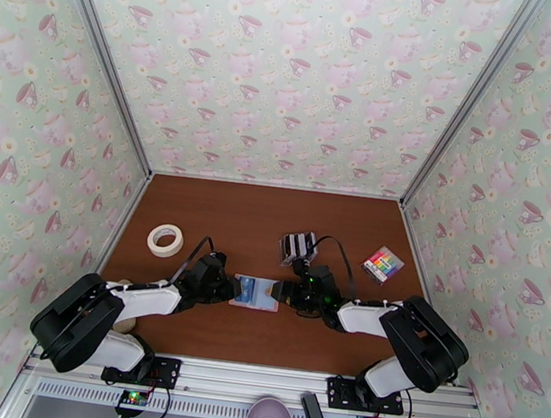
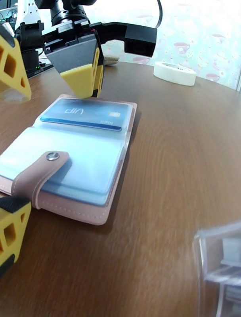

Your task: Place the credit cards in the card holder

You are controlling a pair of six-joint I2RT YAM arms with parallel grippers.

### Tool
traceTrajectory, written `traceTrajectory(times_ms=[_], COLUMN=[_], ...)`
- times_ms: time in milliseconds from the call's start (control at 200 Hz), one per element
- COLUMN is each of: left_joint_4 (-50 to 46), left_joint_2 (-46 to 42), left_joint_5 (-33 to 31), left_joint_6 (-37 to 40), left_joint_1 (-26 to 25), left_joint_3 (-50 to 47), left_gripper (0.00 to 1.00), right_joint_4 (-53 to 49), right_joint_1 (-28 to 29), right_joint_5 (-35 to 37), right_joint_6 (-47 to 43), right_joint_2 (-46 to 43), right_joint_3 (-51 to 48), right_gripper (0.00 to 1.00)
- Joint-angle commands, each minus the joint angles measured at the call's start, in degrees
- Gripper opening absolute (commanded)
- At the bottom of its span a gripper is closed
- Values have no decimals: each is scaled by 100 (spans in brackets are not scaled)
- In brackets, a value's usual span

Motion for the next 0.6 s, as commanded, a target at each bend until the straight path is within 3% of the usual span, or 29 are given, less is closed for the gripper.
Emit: traceTrajectory(times_ms=[0, 95, 280, 596], left_joint_4=[-18, -114, -217, -96], left_joint_2=[301, 196, 60, 220], left_joint_5=[38, -7, -68, -48], left_joint_6=[-117, -110, -110, -119], left_joint_1=[-121, -123, -125, -125], left_joint_3=[-137, -158, -151, -161], left_gripper=[41, 41, 42, 42], right_joint_4=[-601, -2035, -2735, -2701], right_joint_1=[116, 156, 165, 455], right_joint_5=[-7, 828, 1162, 1103], right_joint_6=[-86, -334, -275, -576], right_joint_2=[110, -180, -681, -144], right_joint_3=[-4, 273, 295, 682], right_gripper=[72, 73, 73, 74])
